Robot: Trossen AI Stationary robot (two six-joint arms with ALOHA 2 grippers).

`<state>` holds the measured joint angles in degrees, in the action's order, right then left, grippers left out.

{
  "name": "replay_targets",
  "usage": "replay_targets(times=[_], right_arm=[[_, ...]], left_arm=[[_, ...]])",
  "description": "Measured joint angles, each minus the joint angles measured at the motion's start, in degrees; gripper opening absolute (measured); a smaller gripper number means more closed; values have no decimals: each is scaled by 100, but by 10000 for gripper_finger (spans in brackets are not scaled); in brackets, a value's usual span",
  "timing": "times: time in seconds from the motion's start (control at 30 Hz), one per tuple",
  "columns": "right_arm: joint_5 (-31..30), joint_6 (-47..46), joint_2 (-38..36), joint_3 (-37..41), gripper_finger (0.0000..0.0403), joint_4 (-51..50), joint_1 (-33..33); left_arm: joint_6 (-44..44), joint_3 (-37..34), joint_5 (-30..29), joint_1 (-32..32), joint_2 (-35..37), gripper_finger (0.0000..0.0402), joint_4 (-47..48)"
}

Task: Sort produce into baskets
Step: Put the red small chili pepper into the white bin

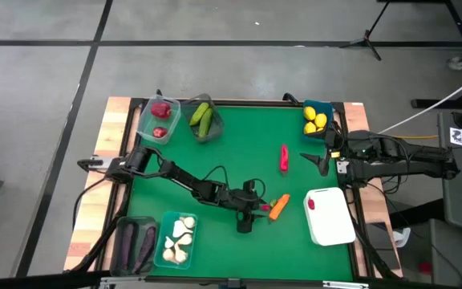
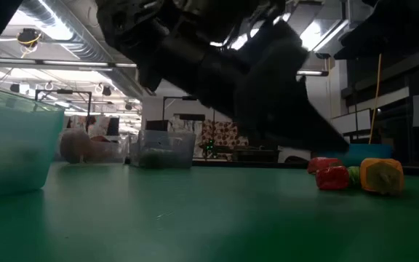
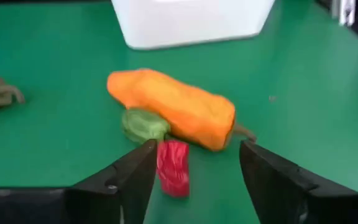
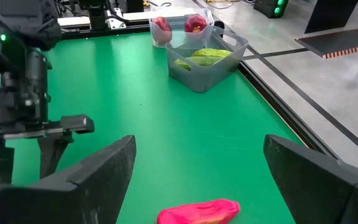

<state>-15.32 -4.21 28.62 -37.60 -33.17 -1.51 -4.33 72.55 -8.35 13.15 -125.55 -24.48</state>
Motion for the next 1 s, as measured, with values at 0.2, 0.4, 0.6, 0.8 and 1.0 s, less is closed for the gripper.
replay_targets(times=[0.2,0.4,0.6,0.8,1.0], right_arm=[[-1,0,0,0,351,2,-1],[-1,0,0,0,351,2,-1],[1,0,0,0,351,2,2],[1,0,2,-2,351,-2,1],[0,2,0,-2,351,2,2]], left_arm=[[-5,0,-188,-84,-62,246,-95],[-254,0,-167,-151,-64,246,7],[-268,60,-137,-142,-75,246,-15],[-283,346,54,-140,-430,247,96],[-433,411,54,-140,-429,246,329]])
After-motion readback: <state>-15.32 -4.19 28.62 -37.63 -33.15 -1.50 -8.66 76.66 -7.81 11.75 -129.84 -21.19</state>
